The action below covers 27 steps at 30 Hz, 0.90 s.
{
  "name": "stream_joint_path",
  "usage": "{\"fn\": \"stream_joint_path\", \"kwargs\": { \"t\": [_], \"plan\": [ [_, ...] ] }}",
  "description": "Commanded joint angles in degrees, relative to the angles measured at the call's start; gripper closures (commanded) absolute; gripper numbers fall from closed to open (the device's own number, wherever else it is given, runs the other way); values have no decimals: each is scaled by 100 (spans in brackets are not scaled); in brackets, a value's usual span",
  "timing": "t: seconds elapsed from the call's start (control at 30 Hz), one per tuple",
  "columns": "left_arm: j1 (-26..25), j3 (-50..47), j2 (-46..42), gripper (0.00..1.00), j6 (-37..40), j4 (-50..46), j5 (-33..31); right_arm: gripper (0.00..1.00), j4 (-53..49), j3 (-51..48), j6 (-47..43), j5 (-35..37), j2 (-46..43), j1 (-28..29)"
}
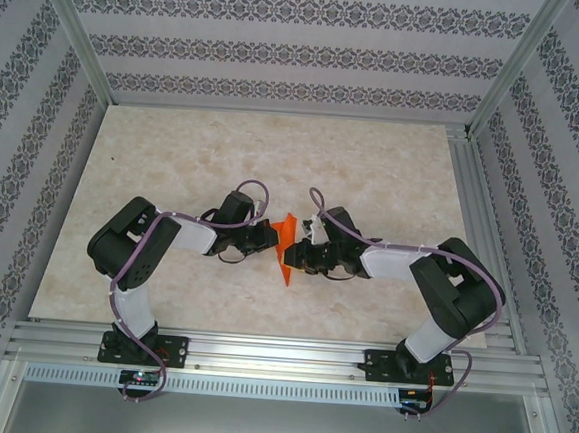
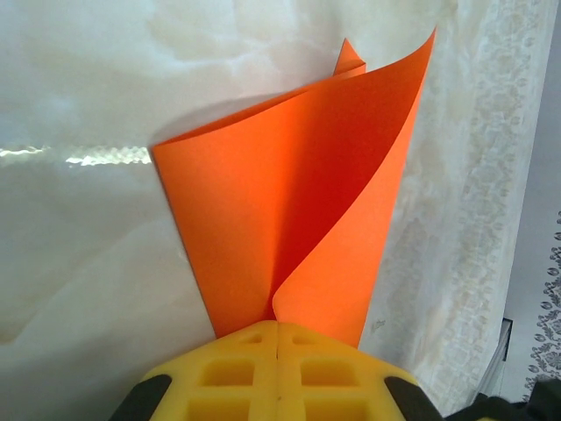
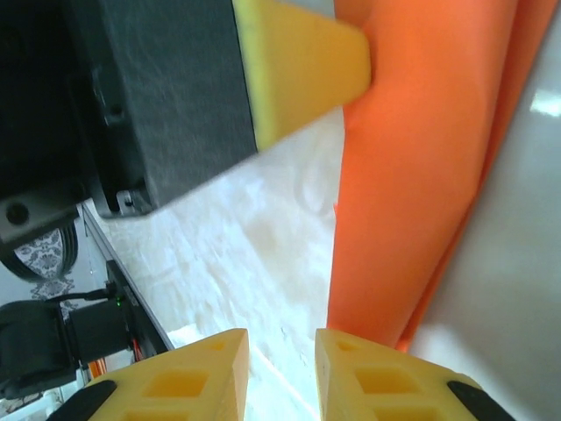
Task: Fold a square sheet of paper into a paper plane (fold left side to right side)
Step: Fold the wing for the fifth time at the center of the table.
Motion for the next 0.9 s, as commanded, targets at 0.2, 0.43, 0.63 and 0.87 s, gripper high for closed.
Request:
{"fn": "stream_joint_path", "kwargs": {
  "t": [0.2,0.43,0.63,0.87],
  "plan": [
    [86,-206,9,100,-14,-144,-345,73,453,-217,317,-33,-135,235],
    [88,-211,30,100,-13,-134,-342,73,484,-125,324,10,94,322],
    [95,-200,55,100,-14,-126,-332,73,357,-60,241,36,17,332],
    [116,-195,47,100,-4,-133,-337,74,421,5,234,27,254,372]
  ]
}}
